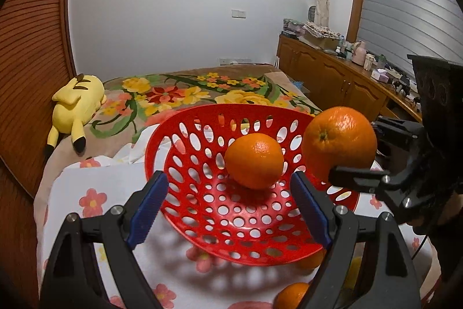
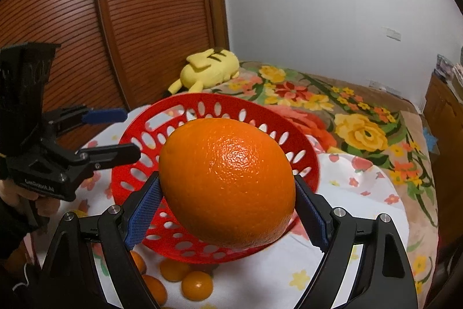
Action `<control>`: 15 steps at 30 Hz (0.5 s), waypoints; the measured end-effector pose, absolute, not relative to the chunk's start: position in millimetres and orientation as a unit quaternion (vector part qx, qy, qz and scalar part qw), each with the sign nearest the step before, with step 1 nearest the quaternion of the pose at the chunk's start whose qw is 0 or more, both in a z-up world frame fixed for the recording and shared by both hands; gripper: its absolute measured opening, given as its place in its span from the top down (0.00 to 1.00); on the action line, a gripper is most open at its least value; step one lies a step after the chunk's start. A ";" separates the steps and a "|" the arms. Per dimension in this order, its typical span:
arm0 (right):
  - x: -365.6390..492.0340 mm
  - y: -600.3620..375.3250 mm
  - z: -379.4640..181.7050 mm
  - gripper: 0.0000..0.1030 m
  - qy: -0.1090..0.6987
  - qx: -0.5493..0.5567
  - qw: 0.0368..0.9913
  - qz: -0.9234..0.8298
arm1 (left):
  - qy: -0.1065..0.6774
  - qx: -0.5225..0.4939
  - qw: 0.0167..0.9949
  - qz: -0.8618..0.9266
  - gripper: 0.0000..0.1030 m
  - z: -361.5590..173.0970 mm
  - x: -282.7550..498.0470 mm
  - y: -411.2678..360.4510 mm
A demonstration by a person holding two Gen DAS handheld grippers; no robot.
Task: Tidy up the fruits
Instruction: 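Lower both oranges into the red basket and open both tools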
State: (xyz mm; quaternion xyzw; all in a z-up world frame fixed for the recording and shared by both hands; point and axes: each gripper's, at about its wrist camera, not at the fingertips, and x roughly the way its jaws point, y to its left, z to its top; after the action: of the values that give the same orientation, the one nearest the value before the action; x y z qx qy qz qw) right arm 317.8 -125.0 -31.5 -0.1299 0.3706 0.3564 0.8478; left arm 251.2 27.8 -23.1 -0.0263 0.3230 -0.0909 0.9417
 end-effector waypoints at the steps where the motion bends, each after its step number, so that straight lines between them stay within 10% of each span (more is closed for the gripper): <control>1: 317.4 -122.3 -34.1 0.14 0.373 -0.134 0.845 0.359 | 0.323 -0.027 0.942 -0.091 0.16 -23.7 250.6 28.8; 15: 313.8 -101.2 -58.3 0.14 0.412 -0.164 0.818 0.367 | 0.326 -0.029 0.941 -0.087 0.16 -29.5 240.6 35.7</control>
State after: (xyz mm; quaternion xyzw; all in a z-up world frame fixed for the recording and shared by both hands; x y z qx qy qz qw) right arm 313.8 -101.2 -58.3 -0.1642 0.4122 0.3671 0.8176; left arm 240.6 35.7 -29.5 -0.0288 0.3255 -0.0869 0.9411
